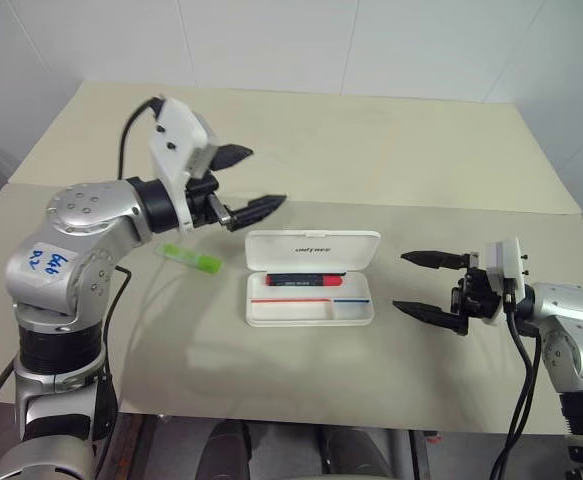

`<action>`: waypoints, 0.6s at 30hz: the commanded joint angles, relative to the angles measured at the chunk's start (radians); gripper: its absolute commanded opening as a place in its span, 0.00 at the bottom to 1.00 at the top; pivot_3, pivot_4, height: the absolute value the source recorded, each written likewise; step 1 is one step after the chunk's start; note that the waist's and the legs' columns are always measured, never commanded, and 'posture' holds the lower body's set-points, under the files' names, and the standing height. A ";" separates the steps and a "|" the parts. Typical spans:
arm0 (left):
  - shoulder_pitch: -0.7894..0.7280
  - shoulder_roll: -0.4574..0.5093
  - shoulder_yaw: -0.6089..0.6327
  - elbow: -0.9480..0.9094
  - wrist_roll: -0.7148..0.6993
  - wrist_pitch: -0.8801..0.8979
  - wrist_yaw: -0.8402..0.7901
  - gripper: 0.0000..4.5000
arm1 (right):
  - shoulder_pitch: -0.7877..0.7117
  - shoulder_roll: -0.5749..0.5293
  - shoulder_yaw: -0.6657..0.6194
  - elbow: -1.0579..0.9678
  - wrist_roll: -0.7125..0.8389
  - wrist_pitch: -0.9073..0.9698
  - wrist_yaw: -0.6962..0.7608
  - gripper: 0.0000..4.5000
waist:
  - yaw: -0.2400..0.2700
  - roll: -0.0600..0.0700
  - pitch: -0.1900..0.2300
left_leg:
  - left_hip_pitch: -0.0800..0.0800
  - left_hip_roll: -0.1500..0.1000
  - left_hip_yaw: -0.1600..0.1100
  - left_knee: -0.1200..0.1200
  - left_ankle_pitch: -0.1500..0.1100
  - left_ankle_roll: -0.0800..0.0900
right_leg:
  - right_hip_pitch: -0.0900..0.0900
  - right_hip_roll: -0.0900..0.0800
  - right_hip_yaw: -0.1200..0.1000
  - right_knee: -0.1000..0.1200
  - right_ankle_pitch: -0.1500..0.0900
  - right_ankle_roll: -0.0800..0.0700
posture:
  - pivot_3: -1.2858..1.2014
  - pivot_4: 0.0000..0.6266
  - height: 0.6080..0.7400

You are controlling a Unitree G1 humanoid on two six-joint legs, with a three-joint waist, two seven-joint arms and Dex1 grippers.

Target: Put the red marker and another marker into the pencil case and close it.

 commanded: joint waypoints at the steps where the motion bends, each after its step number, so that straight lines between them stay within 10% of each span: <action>1: 0.052 0.074 0.062 -0.011 -0.007 0.003 -0.004 0.99 | -0.015 -0.023 -0.027 -0.003 0.005 -0.015 0.010 1.00 | -0.005 0.000 0.000 | 0.000 0.000 0.000 0.000 0.000 0.000 | 0.000 0.000 0.000 0.000 0.000 0.000 | 0.52 0.24 1.00; 8: 0.163 0.387 -0.036 0.208 0.051 -0.158 -0.321 0.99 | -0.046 -0.018 -0.007 0.029 -0.005 -0.019 0.021 1.00 | -0.020 0.000 0.000 | 0.001 0.000 0.001 -0.001 0.001 -0.001 | -0.001 0.000 0.000 0.001 0.000 -0.001 | 0.52 0.24 1.00; 18: -0.064 0.384 -0.337 0.705 0.285 -0.511 -0.624 0.99 | -0.068 -0.010 0.002 0.051 -0.013 -0.030 0.034 1.00 | -0.013 0.000 0.000 | -0.001 0.000 0.001 -0.005 0.001 -0.001 | -0.004 0.000 -0.001 -0.001 -0.002 -0.003 | 0.52 0.24 1.00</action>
